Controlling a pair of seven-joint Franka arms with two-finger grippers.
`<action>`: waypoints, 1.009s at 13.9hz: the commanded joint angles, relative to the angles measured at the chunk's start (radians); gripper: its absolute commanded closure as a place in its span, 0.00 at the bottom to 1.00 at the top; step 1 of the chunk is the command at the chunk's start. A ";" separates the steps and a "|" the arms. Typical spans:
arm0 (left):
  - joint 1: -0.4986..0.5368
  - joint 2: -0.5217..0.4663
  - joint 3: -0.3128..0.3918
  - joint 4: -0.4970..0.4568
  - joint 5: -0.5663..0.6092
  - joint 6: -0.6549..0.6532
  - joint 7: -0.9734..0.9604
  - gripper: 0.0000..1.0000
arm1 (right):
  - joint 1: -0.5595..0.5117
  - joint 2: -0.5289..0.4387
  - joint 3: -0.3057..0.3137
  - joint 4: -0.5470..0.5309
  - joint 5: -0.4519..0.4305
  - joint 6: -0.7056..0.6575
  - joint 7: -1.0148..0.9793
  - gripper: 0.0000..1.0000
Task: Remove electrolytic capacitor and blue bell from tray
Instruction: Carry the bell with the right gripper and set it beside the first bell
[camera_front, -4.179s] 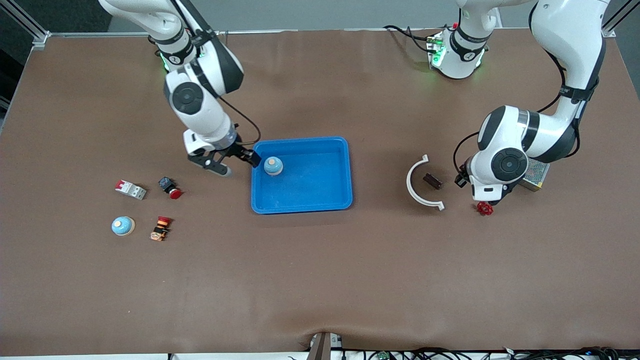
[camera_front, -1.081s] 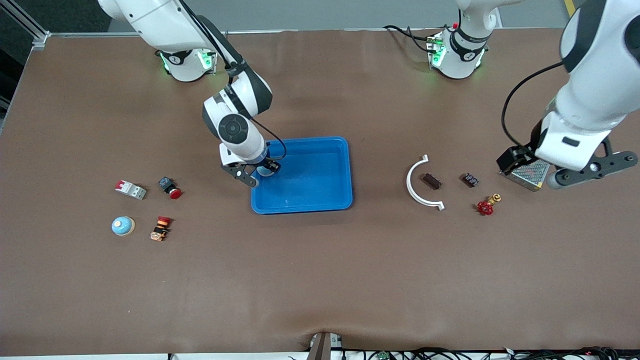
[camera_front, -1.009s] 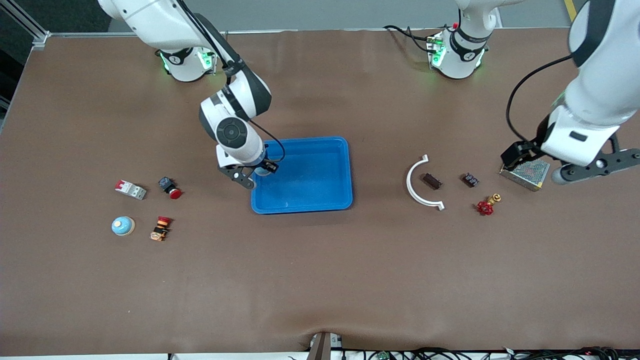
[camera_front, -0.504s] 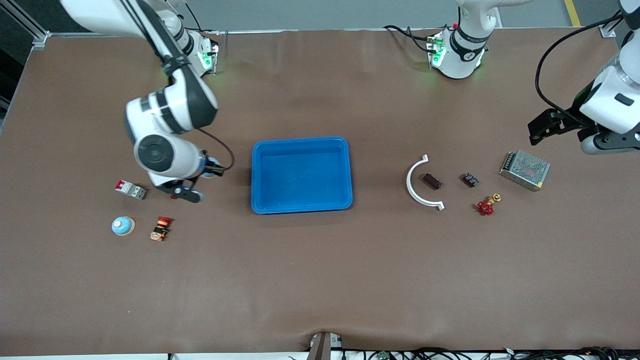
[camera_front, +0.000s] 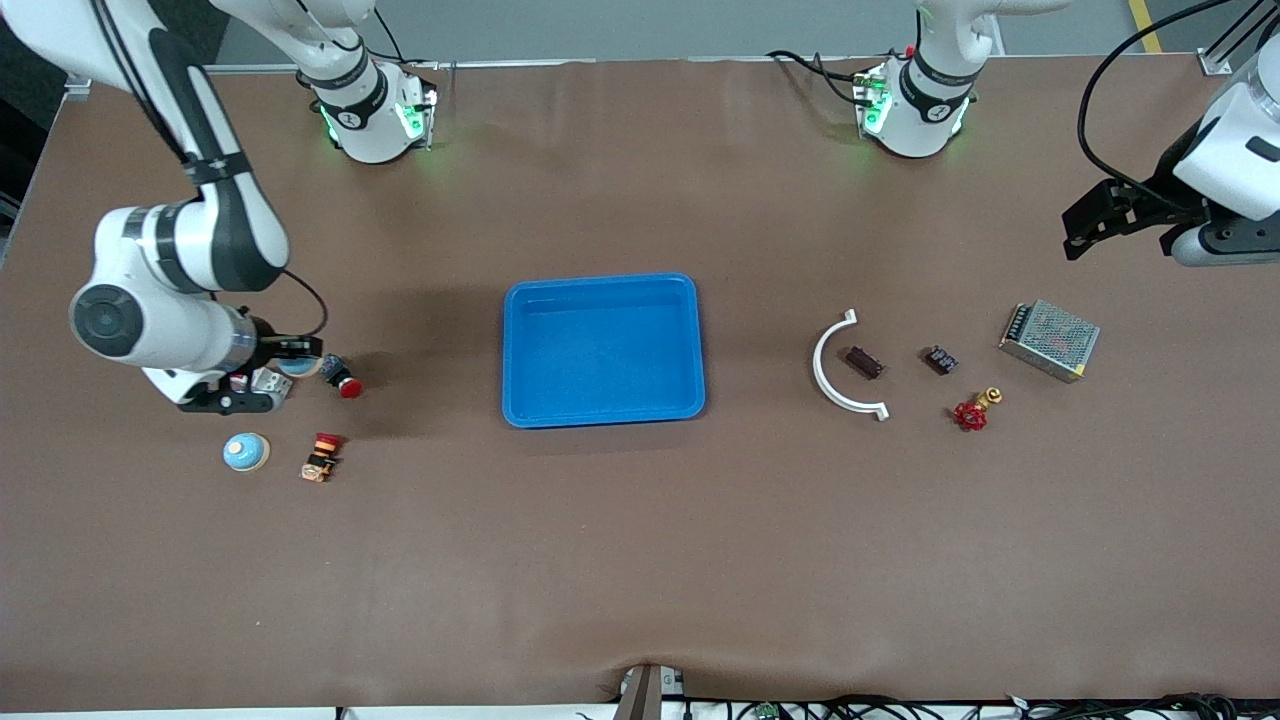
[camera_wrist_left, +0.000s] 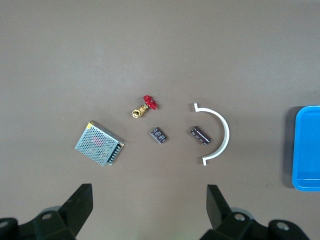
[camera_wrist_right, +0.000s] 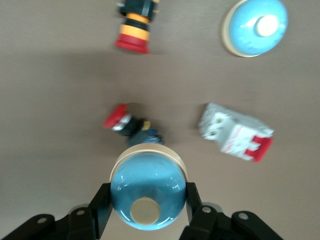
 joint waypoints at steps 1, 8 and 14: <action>-0.014 -0.024 0.012 -0.022 -0.018 -0.003 0.024 0.00 | -0.072 -0.049 0.022 -0.056 -0.011 0.028 -0.116 1.00; -0.013 -0.032 0.004 -0.013 -0.018 -0.015 0.022 0.00 | -0.114 -0.167 0.025 -0.287 -0.011 0.209 -0.158 1.00; -0.016 -0.020 -0.008 -0.012 -0.018 -0.003 0.005 0.00 | -0.236 -0.187 0.025 -0.379 -0.009 0.330 -0.332 1.00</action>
